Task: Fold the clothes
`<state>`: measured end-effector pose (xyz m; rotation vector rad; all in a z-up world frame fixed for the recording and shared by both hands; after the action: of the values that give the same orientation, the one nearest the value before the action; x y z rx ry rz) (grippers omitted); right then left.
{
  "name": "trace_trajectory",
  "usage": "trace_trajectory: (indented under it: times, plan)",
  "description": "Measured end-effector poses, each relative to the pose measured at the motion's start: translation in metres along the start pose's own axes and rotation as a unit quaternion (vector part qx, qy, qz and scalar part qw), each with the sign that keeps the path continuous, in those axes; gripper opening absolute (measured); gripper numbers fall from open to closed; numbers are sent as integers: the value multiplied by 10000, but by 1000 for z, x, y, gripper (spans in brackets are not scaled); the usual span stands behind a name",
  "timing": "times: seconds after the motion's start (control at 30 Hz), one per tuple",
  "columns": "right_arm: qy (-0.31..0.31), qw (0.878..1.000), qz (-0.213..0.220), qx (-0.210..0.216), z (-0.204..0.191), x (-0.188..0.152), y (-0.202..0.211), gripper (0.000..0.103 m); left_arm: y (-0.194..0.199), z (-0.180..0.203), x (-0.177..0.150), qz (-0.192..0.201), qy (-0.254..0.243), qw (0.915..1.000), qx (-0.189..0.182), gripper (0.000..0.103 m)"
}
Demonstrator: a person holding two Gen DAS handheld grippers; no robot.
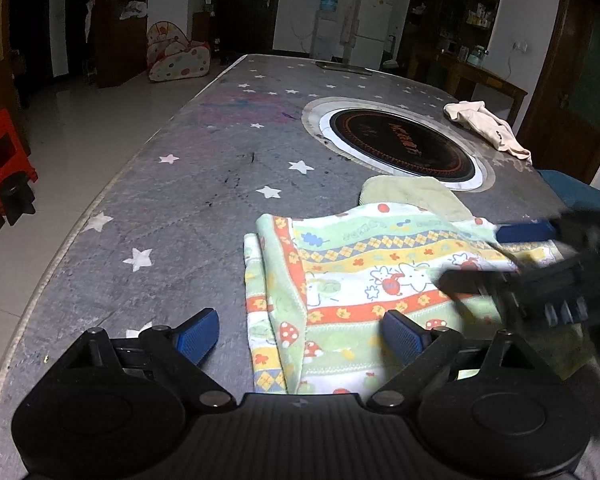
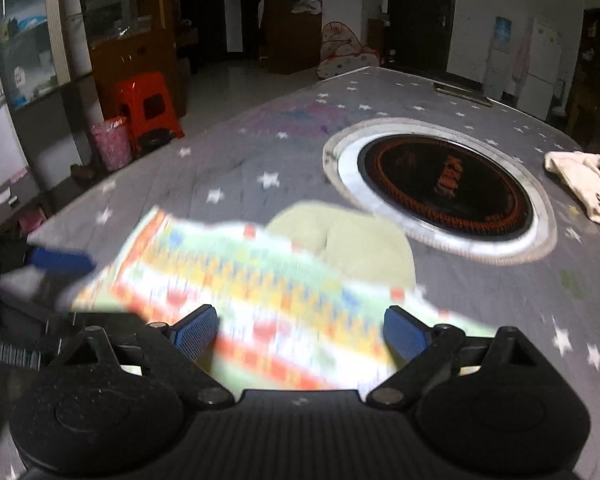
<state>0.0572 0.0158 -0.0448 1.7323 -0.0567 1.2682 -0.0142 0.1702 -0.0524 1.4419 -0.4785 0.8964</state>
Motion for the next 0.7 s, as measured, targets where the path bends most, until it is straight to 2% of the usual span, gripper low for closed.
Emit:
trace_trajectory:
  times: [0.3, 0.47, 0.57, 0.63, 0.7]
  plan:
    - [-424, 9990, 92, -54, 4, -39, 38, 93, 4, 0, -3, 63, 109, 9998, 182, 88]
    - [-556, 9981, 240, -152, 5, -48, 48, 91, 9, 0, -4, 64, 155, 9998, 100, 77]
    - [-463, 9984, 319, -98, -2, -44, 56, 90, 10, -4, -3, 70, 261, 9996, 6, 65]
    - [-304, 9989, 360, 6, -13, -39, 58, 89, 11, -8, -2, 68, 339, 9994, -67, 53]
    - [-135, 9991, 394, 114, -25, -35, 60, 87, 12, -12, -2, 68, 420, 9990, -139, 51]
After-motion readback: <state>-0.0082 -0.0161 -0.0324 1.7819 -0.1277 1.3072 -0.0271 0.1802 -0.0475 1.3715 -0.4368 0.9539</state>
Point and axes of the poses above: each gripper's, at about its wrist camera, not at the fingertips, and y roughly against the way its jaws point, z to its right, x to its top, the point moved 6 cm from there along -y, roughly the way its jaws point, and after that the axes turned 5 degrees about z, right-handed, at the moved point
